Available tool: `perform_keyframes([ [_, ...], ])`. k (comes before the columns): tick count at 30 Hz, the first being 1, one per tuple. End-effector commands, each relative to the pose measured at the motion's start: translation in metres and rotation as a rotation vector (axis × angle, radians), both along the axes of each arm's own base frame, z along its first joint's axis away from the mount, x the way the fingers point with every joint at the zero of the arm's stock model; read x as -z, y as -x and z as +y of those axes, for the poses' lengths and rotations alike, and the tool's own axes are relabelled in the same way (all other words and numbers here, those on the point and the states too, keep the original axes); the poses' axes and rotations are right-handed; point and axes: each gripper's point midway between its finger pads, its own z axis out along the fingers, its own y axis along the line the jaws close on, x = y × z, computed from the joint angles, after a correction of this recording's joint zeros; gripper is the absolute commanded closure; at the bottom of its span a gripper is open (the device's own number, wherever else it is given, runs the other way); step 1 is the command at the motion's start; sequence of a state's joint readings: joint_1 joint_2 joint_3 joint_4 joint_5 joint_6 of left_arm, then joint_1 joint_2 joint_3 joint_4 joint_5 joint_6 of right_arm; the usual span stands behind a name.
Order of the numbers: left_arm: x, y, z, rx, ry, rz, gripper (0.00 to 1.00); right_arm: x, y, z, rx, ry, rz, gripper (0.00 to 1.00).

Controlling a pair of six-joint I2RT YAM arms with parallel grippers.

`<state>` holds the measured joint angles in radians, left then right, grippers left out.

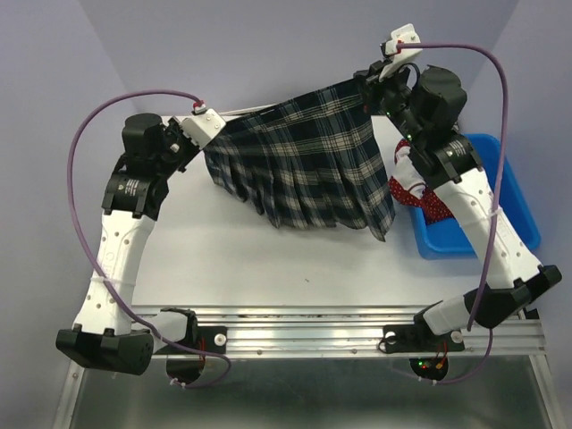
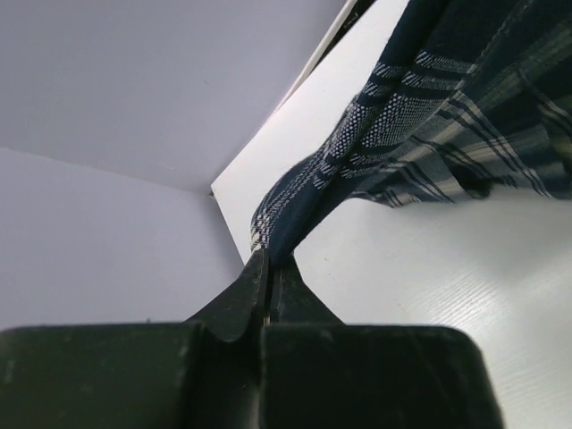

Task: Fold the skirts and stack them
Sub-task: Flatten the skirt out

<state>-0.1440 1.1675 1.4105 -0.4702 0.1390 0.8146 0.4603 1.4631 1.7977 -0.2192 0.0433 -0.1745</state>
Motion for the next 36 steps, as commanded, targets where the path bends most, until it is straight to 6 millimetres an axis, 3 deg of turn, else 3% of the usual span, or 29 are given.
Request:
perform_keyframes([
  [1,-0.029,0.024,0.033,-0.119,-0.059,-0.012,1.0,-0.041,0.011,-0.039,0.126,-0.055,-0.118,0.99],
  [6,-0.027,0.003,0.031,-0.122,-0.06,-0.021,1.0,-0.019,-0.013,-0.026,0.117,-0.034,-0.108,0.99],
  [8,-0.019,-0.016,0.029,-0.122,-0.064,-0.01,1.0,-0.009,-0.035,-0.027,0.131,-0.026,-0.118,0.99],
  [9,-0.02,-0.025,0.028,-0.123,-0.06,-0.024,1.0,-0.01,-0.041,-0.021,0.115,-0.028,-0.134,0.99],
  [11,-0.016,-0.052,0.023,-0.12,-0.051,-0.012,1.0,-0.017,-0.059,-0.03,0.137,-0.041,-0.17,0.99],
  [12,-0.02,-0.063,0.021,-0.122,-0.035,-0.022,1.0,-0.003,-0.078,-0.025,0.131,-0.027,-0.151,0.99],
  [14,-0.025,-0.094,0.016,-0.128,-0.014,-0.032,1.0,-0.018,-0.094,-0.028,0.142,-0.042,-0.199,0.99],
  [15,-0.033,-0.105,0.017,-0.142,0.005,-0.058,1.0,-0.006,-0.117,-0.03,0.146,-0.037,-0.194,0.99],
  [16,-0.036,-0.117,0.016,-0.152,0.012,-0.07,1.0,-0.009,-0.126,-0.03,0.146,-0.041,-0.207,0.99],
  [17,-0.05,-0.138,0.016,-0.166,0.025,-0.106,1.0,-0.038,-0.126,-0.033,0.143,-0.072,-0.267,0.99],
  [18,-0.072,-0.158,0.019,-0.184,0.054,-0.162,1.0,-0.025,-0.147,-0.03,0.139,-0.069,-0.256,0.99],
  [19,-0.088,-0.166,0.02,-0.188,0.068,-0.197,1.0,-0.032,-0.154,-0.037,0.153,-0.083,-0.273,0.99],
  [20,-0.1,-0.173,0.02,-0.19,0.078,-0.225,1.0,-0.041,-0.155,-0.03,0.12,-0.08,-0.3,0.99],
  [21,-0.11,-0.175,0.027,-0.229,0.076,-0.246,1.0,-0.072,-0.147,-0.032,0.115,-0.098,-0.377,0.99],
  [22,-0.134,-0.182,0.027,-0.231,0.082,-0.306,1.0,-0.066,-0.159,-0.032,0.115,-0.094,-0.377,0.99],
  [23,-0.14,-0.182,0.029,-0.241,0.078,-0.32,1.0,-0.081,-0.154,-0.035,0.104,-0.101,-0.415,0.99],
  [27,-0.134,-0.18,0.033,-0.252,0.063,-0.356,1.0,-0.079,-0.144,-0.021,-0.013,-0.066,-0.447,0.99],
  [28,-0.129,-0.177,0.034,-0.249,0.056,-0.365,1.0,-0.038,-0.156,-0.014,-0.038,-0.038,-0.369,0.99],
  [29,-0.102,-0.172,0.035,-0.227,0.035,-0.352,1.0,-0.043,-0.139,-0.007,-0.096,-0.014,-0.401,0.99],
  [30,-0.079,-0.169,0.035,-0.217,0.012,-0.32,1.0,0.017,-0.149,0.001,-0.132,0.026,-0.295,0.99],
  [31,-0.058,-0.165,0.032,-0.196,-0.011,-0.289,1.0,0.037,-0.144,0.007,-0.171,0.053,-0.274,0.99],
  [32,-0.007,-0.158,0.031,-0.182,-0.045,-0.205,1.0,0.044,-0.127,0.015,-0.245,0.107,-0.3,0.99],
  [33,0.024,-0.152,0.03,-0.178,-0.057,-0.144,1.0,0.073,-0.123,0.021,-0.288,0.146,-0.261,0.99],
  [34,0.075,-0.141,0.03,-0.171,-0.076,-0.054,1.0,0.131,-0.119,0.023,-0.327,0.208,-0.17,0.99],
  [36,0.123,-0.126,0.024,-0.125,-0.094,0.023,1.0,0.187,-0.103,0.025,-0.387,0.282,-0.091,0.99],
])
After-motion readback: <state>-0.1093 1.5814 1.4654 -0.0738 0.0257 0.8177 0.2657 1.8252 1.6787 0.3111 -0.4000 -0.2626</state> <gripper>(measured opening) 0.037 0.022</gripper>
